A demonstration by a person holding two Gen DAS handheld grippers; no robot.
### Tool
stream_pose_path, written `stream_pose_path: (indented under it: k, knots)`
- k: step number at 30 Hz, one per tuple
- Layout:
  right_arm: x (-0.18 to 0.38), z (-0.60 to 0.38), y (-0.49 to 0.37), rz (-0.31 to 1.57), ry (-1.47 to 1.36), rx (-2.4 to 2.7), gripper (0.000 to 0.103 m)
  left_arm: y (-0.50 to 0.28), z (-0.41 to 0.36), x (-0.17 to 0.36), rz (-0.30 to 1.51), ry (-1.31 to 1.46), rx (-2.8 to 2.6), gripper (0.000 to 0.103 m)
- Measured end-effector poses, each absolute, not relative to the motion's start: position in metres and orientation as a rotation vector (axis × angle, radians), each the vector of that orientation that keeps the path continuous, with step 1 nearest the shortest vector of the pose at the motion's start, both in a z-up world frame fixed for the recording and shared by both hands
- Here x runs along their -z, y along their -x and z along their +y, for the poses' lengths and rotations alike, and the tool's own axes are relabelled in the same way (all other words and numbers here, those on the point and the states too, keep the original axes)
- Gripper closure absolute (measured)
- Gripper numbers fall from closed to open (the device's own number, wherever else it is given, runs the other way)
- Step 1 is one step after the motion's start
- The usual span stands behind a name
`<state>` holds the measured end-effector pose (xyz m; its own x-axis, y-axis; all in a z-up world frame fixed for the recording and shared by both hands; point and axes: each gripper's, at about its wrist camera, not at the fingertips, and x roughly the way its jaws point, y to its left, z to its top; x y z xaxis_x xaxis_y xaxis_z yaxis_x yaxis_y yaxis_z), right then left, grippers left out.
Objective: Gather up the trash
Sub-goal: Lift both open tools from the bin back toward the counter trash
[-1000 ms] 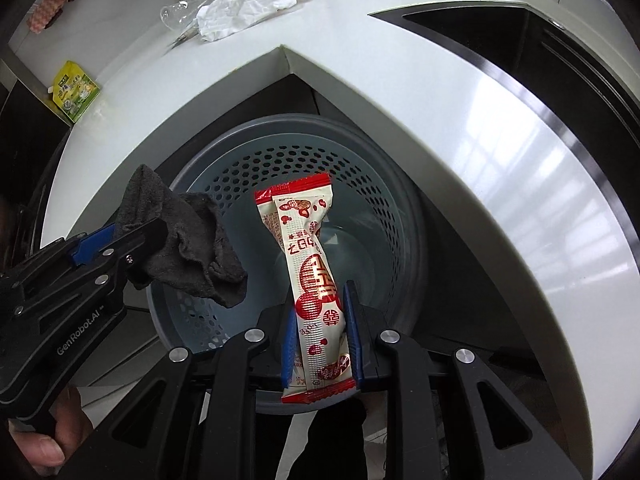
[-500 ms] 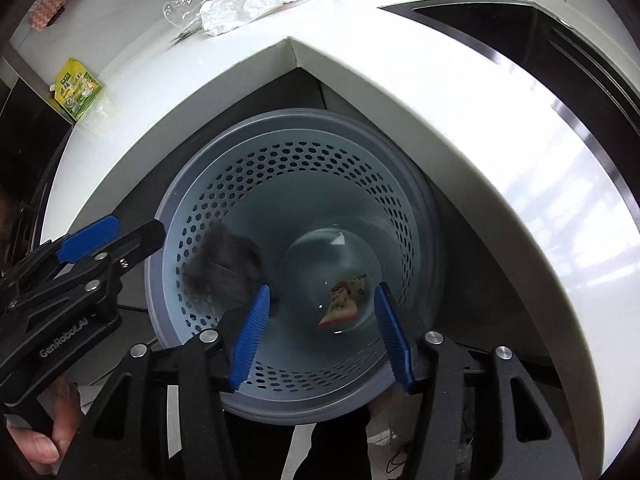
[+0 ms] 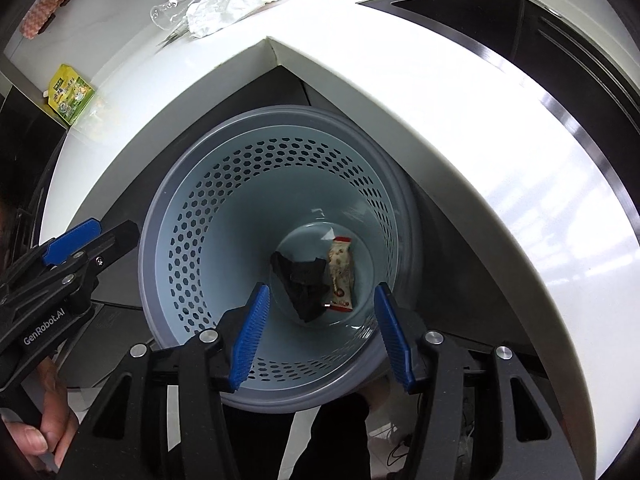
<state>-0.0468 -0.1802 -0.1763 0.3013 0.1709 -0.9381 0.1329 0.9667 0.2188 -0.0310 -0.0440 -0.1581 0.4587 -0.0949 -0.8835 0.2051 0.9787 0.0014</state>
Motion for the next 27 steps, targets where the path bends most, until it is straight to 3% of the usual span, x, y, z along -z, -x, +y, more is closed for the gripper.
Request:
stream_pose_path:
  k: [27]
  knots:
    - [0.12,-0.183,0.039,1.19,-0.257,-0.06,0.047,0.022,-0.019,0.086,0.965,-0.088,0.116,0.035]
